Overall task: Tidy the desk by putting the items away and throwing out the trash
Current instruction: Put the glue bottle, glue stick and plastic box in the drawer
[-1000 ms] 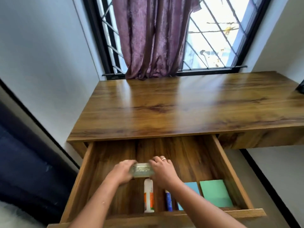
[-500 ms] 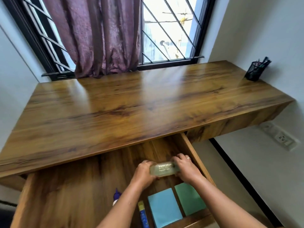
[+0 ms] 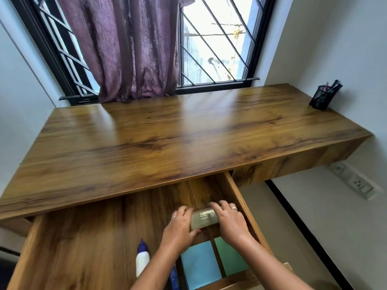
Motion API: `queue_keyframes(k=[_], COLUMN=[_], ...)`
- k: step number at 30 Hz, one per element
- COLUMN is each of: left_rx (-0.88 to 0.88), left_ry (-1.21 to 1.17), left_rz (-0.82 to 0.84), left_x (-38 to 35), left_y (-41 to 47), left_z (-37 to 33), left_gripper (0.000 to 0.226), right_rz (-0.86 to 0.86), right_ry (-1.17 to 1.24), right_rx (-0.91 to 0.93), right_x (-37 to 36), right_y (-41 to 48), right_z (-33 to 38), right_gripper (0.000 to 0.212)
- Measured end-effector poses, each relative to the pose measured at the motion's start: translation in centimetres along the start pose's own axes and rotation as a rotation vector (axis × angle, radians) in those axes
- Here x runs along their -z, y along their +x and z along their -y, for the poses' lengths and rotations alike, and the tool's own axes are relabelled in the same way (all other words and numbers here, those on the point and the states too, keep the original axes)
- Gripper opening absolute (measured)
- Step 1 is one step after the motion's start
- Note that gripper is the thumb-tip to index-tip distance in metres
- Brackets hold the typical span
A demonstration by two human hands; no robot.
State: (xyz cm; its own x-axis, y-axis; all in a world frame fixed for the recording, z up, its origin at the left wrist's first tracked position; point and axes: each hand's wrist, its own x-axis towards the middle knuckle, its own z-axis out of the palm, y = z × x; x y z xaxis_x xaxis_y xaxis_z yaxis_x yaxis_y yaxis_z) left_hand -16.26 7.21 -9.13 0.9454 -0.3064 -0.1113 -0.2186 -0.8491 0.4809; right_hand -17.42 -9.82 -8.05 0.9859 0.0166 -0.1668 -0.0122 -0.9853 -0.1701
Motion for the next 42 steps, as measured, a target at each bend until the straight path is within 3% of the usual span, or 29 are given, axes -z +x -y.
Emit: queue_keyframes(k=[4,8,11,16,21,27,32,39,42], left_rx=[-0.040,0.051,0.136,0.226,0.264,0.336,0.295,0.321,0.297], left_ry=[0.041,0.113,0.146,0.290,0.302,0.354,0.378,0.463,0.571], left_rz=[-0.102,-0.176,-0.162,-0.055,-0.021,0.039,0.006,0.037,0.063], left_x=[1.5,1.0,-0.1,0.0,-0.2,0.4,1.2,2.5,4.0], left_y=[-6.3,-13.5,-17.4,-20.6,-20.9,-19.6,-17.4,-13.0,-10.7], left_z=[0.9,3.4,4.8,4.1,4.2,4.4,4.1,5.4,5.8], left_gripper=[0.057,0.047,0.054,0.062,0.073,0.086,0.114,0.109,0.111], right_rz=[-0.023,0.010,0.014,0.003,0.078,0.074,0.025,0.014,0.017], right_ry=[0.211,0.279,0.193,-0.022,-0.163,-0.210,-0.211,-0.197,-0.185], right_rx=[0.083,0.317,0.495,0.601,0.589,0.625,0.657,0.647,0.549], right_x=[0.2,-0.5,-2.0,-3.3,-2.8,-3.3,-2.0,-0.9,0.1], right_y=[-4.7,-9.8,-13.1,-15.5,-16.0,-14.5,-12.8,-7.9,-5.4], right_z=[2.0,4.8,6.4,5.6,4.1,3.7,4.1,4.7,4.4], right_gripper=[0.060,0.044,0.041,0.048,0.062,0.099,0.068,0.072,0.069])
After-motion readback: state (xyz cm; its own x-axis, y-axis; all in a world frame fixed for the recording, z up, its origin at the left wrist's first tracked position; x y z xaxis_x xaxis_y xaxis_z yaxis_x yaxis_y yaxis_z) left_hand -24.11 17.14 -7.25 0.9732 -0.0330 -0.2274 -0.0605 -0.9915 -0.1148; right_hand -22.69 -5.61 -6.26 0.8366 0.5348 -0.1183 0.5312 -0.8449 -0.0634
